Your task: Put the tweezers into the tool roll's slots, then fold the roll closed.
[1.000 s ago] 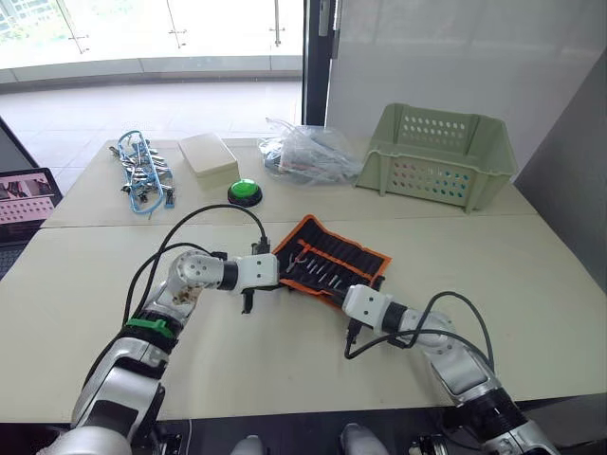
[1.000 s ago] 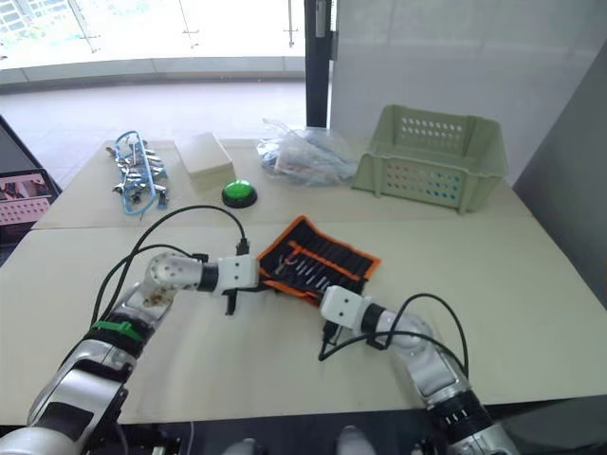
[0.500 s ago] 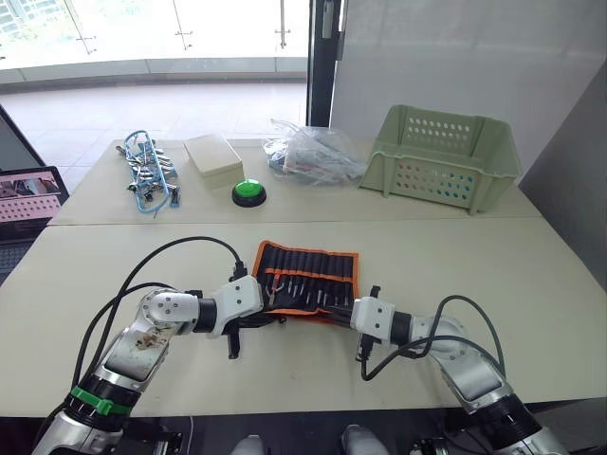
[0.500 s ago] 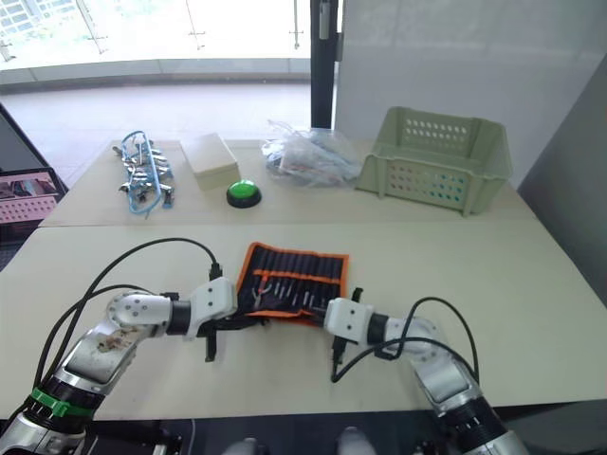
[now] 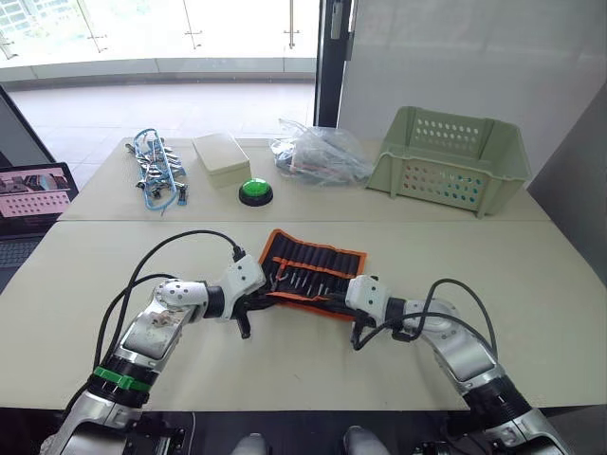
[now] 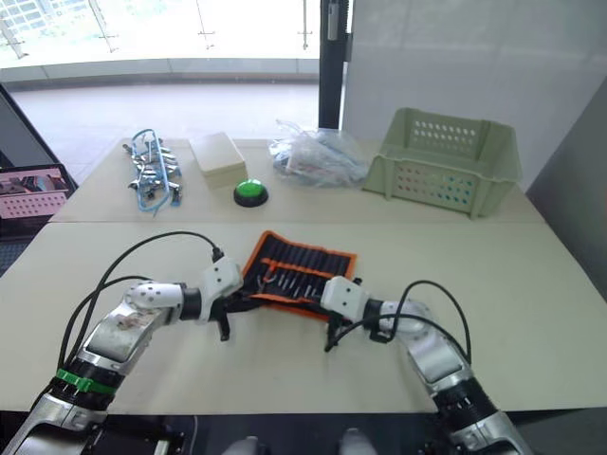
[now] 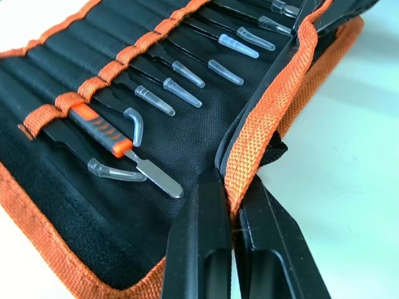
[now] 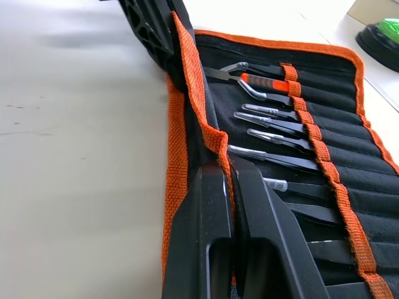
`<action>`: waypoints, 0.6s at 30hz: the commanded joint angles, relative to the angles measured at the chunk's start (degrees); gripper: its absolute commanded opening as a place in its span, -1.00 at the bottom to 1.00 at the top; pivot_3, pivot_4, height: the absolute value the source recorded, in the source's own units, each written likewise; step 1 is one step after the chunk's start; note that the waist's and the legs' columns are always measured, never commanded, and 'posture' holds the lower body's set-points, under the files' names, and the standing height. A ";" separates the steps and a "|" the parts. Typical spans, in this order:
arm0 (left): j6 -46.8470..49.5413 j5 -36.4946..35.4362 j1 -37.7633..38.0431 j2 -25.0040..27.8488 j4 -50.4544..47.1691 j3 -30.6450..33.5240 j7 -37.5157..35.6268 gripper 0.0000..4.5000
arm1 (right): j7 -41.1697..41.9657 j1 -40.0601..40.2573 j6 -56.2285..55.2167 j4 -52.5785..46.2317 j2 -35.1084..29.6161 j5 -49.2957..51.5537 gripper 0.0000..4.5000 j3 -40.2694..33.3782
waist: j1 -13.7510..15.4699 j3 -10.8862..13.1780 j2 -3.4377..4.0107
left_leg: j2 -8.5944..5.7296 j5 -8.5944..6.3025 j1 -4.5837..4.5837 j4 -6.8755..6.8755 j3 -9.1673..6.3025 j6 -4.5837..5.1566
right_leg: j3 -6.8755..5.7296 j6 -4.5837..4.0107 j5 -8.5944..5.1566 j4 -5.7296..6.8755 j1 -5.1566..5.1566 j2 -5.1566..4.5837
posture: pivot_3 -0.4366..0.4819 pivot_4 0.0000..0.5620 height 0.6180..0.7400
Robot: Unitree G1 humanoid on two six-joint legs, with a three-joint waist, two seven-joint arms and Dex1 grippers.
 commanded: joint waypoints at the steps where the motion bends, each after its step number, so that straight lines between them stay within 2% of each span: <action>1: 2.66 -1.58 -0.77 1.29 -0.77 2.20 -0.22 -0.29 | -1.55 -0.40 1.55 0.56 0.84 1.43 -0.87 -3.17 | -0.08 0.00 0.00 | 0.00 0.00 0.00 0.00 0.00 0.00 | 0.00 0.00 0.00 0.01 -0.01 0.00 | -0.05 -0.47 1.00; 3: 3.11 -2.03 -0.96 1.51 -0.89 3.27 0.16 0.00 | -2.62 -0.76 1.12 1.13 1.48 1.09 -0.62 -3.85 | -0.07 0.00 0.00 | 0.00 0.00 0.00 0.00 0.00 0.00 | 0.01 0.00 0.00 0.02 -0.01 0.00 | -0.05 -0.47 1.00; 6: 3.24 -2.67 -1.67 1.17 -0.28 5.23 1.11 0.44 | -3.49 -1.04 0.40 1.64 1.95 0.46 -0.17 -4.37 | -0.04 0.00 0.00 | 0.00 0.00 0.00 0.00 0.00 -0.01 | 0.00 0.00 0.00 0.01 -0.01 0.00 | -0.05 -0.47 1.00; 7: 3.24 -3.08 -1.92 1.07 -0.09 6.35 1.47 0.60 | -4.21 -1.19 -0.54 1.85 2.02 -0.23 0.04 -4.52 | -0.03 0.00 0.00 | 0.01 0.00 0.00 0.00 0.00 -0.01 | 0.00 0.00 0.00 0.02 -0.01 0.00 | -0.05 -0.47 1.00; 10: 3.51 -5.43 -1.81 1.03 -0.90 9.54 1.91 1.00 | -4.81 -1.17 -1.32 1.14 2.49 0.69 0.45 -5.75 | -0.07 0.00 0.00 | 0.00 0.01 0.00 0.00 0.00 -0.01 | 0.00 0.00 0.00 0.01 -0.01 -0.01 | -0.05 -0.47 1.00; 11: 3.91 -7.06 -1.12 1.25 -2.39 10.89 1.27 1.00 | -3.58 -0.79 0.38 -0.70 3.11 4.18 0.58 -7.13 | -0.07 0.00 0.00 | 0.01 0.00 0.00 0.00 0.00 -0.01 | 0.00 0.00 0.00 0.02 -0.02 -0.01 | -0.05 -0.47 1.00; 15: 4.22 -13.67 2.34 1.10 -8.28 16.30 -0.52 1.00 | -1.92 0.40 10.59 -9.37 6.41 20.69 0.58 -14.47 | -0.30 0.00 0.00 | 0.04 0.00 -0.02 0.00 -0.01 -0.01 | 0.01 0.00 0.00 0.02 -0.05 0.00 | -0.05 -0.47 1.00; 18: 3.66 -17.12 4.81 0.57 -12.64 18.74 -0.19 1.00 | -0.87 1.88 15.34 -13.67 5.50 24.29 0.58 -15.50 | -0.12 0.00 0.00 | 0.06 0.00 -0.04 -0.01 -0.05 -0.01 | 0.00 0.00 0.00 0.03 -0.04 -0.01 | -0.05 -0.47 1.00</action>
